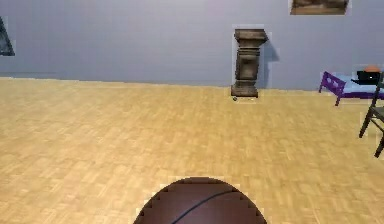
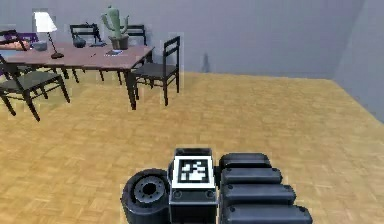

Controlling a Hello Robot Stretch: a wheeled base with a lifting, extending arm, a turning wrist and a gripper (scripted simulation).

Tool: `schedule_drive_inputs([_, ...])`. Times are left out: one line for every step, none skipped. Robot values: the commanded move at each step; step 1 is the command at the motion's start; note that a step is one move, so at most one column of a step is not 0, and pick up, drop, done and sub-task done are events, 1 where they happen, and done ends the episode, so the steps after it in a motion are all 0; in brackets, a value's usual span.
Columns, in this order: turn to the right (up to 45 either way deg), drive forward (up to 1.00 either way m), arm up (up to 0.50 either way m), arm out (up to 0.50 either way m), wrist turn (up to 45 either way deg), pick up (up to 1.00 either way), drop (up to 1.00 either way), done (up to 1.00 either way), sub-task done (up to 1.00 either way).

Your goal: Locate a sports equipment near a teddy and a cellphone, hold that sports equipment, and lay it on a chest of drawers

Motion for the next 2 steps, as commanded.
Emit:
schedule_drive_inputs([0.0,0.20,0.00,0.00,0.0,0.00,0.00,0.00,0.00])
schedule_drive_inputs([-33.0,0.00,0.00,0.00,0.0,0.00,0.00,0.00,0.00])
